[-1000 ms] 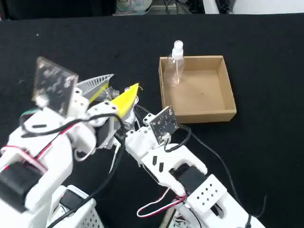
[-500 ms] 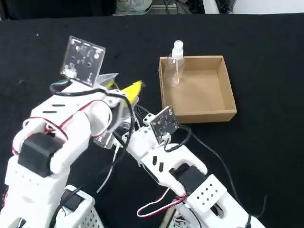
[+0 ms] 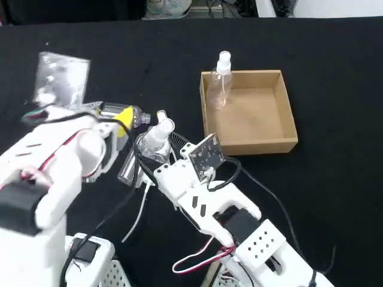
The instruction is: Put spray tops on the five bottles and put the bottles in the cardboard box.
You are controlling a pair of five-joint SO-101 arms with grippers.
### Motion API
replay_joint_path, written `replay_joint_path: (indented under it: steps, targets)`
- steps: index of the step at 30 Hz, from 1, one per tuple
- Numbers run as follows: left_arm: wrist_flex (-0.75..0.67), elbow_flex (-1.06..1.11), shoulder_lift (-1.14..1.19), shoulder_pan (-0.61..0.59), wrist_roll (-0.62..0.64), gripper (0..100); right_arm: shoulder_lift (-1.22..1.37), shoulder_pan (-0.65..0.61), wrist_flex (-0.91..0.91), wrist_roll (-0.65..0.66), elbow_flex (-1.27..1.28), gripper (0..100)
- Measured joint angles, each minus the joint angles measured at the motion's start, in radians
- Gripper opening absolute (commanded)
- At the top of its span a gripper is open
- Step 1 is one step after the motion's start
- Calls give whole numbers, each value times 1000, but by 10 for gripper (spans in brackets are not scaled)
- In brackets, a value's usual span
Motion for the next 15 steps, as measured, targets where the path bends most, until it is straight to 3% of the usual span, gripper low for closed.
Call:
replay_joint_path:
  steps: [5,12,15]
  targets:
    - [-44,-29,-46,40,26,177,0,0,0,0,0,11]
    - [-84,-54,-34,290,75,177,0,0,0,0,0,11]
    - [-84,-64,-8,344,75,177,0,0,0,0,0,11]
